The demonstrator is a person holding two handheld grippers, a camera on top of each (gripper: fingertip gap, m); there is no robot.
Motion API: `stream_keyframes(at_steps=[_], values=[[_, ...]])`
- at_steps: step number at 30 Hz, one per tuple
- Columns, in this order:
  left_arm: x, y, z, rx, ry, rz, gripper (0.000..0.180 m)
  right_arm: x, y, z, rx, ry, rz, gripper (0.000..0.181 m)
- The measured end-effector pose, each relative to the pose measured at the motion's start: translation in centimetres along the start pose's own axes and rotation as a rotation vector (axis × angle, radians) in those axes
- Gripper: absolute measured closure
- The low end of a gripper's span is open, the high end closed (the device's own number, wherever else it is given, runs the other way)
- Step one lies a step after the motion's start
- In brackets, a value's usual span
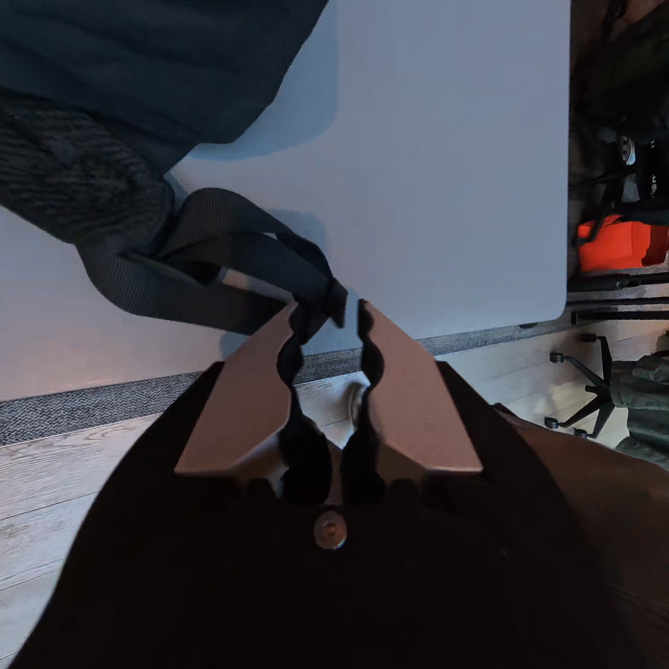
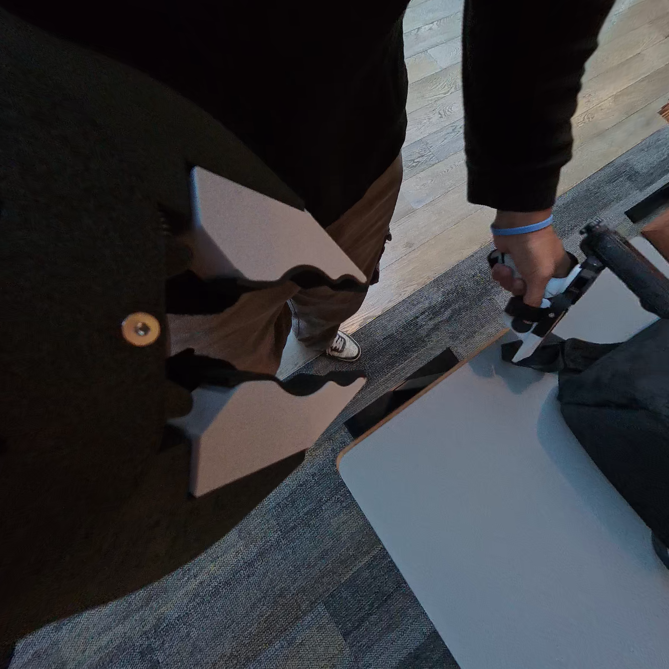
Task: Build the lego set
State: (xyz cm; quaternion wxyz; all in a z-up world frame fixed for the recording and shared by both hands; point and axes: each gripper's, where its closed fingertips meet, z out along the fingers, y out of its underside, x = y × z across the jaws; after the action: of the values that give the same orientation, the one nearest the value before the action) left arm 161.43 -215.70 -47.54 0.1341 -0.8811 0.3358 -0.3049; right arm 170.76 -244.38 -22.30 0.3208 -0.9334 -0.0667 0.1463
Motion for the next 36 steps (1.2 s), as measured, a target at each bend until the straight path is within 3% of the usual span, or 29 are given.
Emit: stream_keyframes(at_steps=[1,2,7,13,16,23,25,26,27,30,31,33,36], values=[[0.0,-0.1,0.4,0.005,0.001,-0.008,0.168,0.6,-0.7,0.6,-0.009,-0.007,0.001,0.138],[0.2,0.0,0.7,0.006,0.001,-0.019,0.177,1.2,-1.4,1.1,-0.018,-0.014,0.0,0.138],[2.4,-1.0,-1.8,0.132,0.07,-0.144,0.178,3.6,-5.3,5.7,-0.046,-0.114,-0.055,0.138],[5.9,-7.9,-9.7,0.393,0.497,-0.497,0.18,4.1,-10.1,16.6,-0.022,-0.331,-0.18,0.129],[6.6,-10.8,-12.8,0.474,0.602,-0.543,0.179,3.7,-12.9,22.6,0.018,-0.376,-0.223,0.12],[6.6,-13.3,-15.3,0.515,0.641,-0.582,0.18,-1.7,-16.5,32.7,0.085,-0.485,-0.307,0.123],[6.2,-13.7,-16.0,0.539,0.638,-0.584,0.179,-1.6,-14.8,34.7,0.021,-0.472,-0.334,0.145],[5.9,-14.0,-16.5,0.559,0.643,-0.593,0.179,-1.7,-13.9,34.8,-0.006,-0.493,-0.331,0.168],[5.5,-14.2,-16.9,0.574,0.645,-0.599,0.179,-1.9,-13.3,34.6,-0.02,-0.531,-0.31,0.18],[4.8,-14.4,-17.9,0.582,0.638,-0.579,0.179,-0.1,-13.1,34.1,0.011,-0.484,-0.296,0.181],[4.7,-14.6,-18.2,0.581,0.641,-0.573,0.179,0.9,-14.0,34.0,0.072,-0.443,-0.281,0.175],[4.6,-14.8,-18.7,0.575,0.651,-0.57,0.179,2.7,-15.2,34.8,0.118,-0.37,-0.208,0.138],[5.0,-14.9,-19.2,0.556,0.662,-0.557,0.179,0.5,-15.7,37.2,0.084,-0.471,-0.125,0.123]])
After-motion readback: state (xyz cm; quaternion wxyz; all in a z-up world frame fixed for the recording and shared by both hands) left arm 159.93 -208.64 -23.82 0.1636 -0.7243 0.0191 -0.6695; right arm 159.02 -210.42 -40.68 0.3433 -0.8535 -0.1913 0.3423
